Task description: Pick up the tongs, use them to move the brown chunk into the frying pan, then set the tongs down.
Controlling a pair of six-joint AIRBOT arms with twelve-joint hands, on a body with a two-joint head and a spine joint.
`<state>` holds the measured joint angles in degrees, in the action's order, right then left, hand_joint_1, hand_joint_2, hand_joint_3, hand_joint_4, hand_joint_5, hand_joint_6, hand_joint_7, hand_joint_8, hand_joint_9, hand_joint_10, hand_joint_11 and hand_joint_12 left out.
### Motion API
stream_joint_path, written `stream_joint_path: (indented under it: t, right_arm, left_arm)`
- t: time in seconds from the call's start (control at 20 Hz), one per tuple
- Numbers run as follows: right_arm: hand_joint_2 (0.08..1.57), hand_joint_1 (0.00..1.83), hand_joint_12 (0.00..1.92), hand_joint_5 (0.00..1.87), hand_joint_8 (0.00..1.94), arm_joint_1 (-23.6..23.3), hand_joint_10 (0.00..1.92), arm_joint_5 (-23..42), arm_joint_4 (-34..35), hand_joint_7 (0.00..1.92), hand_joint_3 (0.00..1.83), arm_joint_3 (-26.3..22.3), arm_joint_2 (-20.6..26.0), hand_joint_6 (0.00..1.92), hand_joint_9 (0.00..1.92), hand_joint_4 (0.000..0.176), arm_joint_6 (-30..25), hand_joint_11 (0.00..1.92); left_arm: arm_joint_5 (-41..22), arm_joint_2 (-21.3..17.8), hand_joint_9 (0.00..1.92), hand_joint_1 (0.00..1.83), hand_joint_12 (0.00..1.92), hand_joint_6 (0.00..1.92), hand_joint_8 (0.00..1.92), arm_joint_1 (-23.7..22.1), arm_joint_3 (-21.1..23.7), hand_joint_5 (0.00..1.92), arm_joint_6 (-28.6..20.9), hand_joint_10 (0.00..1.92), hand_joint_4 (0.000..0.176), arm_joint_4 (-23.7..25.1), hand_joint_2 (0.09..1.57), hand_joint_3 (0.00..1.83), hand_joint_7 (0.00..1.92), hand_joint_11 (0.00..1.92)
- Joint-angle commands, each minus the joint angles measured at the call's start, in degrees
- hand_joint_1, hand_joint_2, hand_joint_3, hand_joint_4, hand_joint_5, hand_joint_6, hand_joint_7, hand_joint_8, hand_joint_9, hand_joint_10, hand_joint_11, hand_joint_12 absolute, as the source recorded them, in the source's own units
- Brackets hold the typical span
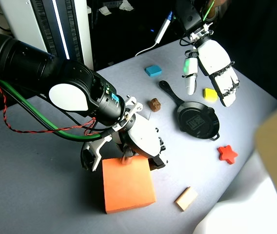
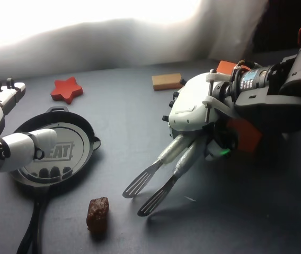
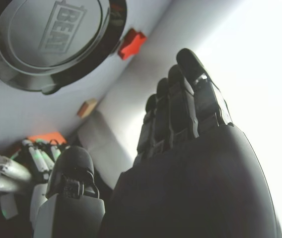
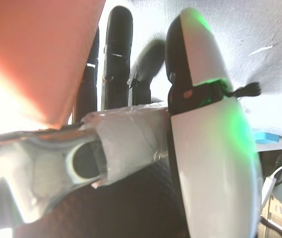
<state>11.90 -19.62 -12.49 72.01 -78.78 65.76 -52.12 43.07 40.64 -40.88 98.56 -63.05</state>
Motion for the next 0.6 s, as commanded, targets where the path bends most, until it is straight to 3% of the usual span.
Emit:
stream_joint_path:
  t: [0.0, 0.25, 0.3, 0.5, 0.55]
  right_arm:
    - [1.22, 1.10, 1.58, 0.78, 0.07, -1.51, 0.74, 4.50, -0.57, 1.02, 0.00, -0.26, 0.57, 1.28, 0.67, 0.000, 0.16, 0.30]
    - [1.22, 1.10, 1.59, 0.79, 0.06, -4.13, 0.73, 4.23, -0.56, 1.04, 0.00, -1.36, 1.53, 1.26, 0.68, 0.000, 0.33, 0.29]
    - [1.22, 1.10, 1.60, 0.79, 0.06, -4.53, 0.73, 4.04, -0.56, 1.05, 0.00, -1.76, 1.77, 1.26, 0.68, 0.000, 0.36, 0.30]
    - [1.22, 1.10, 1.60, 0.78, 0.05, -6.55, 0.74, 3.92, -0.76, 1.04, 0.00, -5.75, 4.35, 1.28, 0.68, 0.000, 0.32, 0.30]
    - [1.22, 1.09, 1.59, 0.77, 0.04, -7.03, 0.73, 3.83, -1.78, 1.03, 0.00, -6.89, 5.06, 1.29, 0.68, 0.000, -0.16, 0.31]
  left_arm:
    - [-5.34, -0.25, 0.15, 0.00, 0.74, 0.01, 0.00, -0.31, -0.34, 0.04, 0.07, 0.01, 0.000, 2.67, 1.27, 0.00, 0.12, 0.00]
    - [-5.34, -0.25, 0.16, 0.00, 0.79, 0.01, 0.00, -0.26, -0.36, 0.05, 0.17, 0.01, 0.000, 2.68, 1.28, 0.00, 0.13, 0.00]
    - [-5.34, -0.24, 0.12, 0.00, 0.70, 0.00, 0.00, -0.26, -0.36, 0.02, 0.18, 0.01, 0.000, 2.69, 1.28, 0.00, 0.10, 0.00]
    - [-5.34, -0.23, 0.15, 0.00, 0.81, 0.01, 0.01, -0.21, -0.36, 0.04, 0.31, 0.01, 0.000, 2.69, 1.27, 0.00, 0.12, 0.00]
    - [-5.34, -0.23, 0.14, 0.00, 0.76, 0.00, 0.00, -0.17, -0.38, 0.04, 0.31, 0.01, 0.000, 2.69, 1.28, 0.00, 0.11, 0.00]
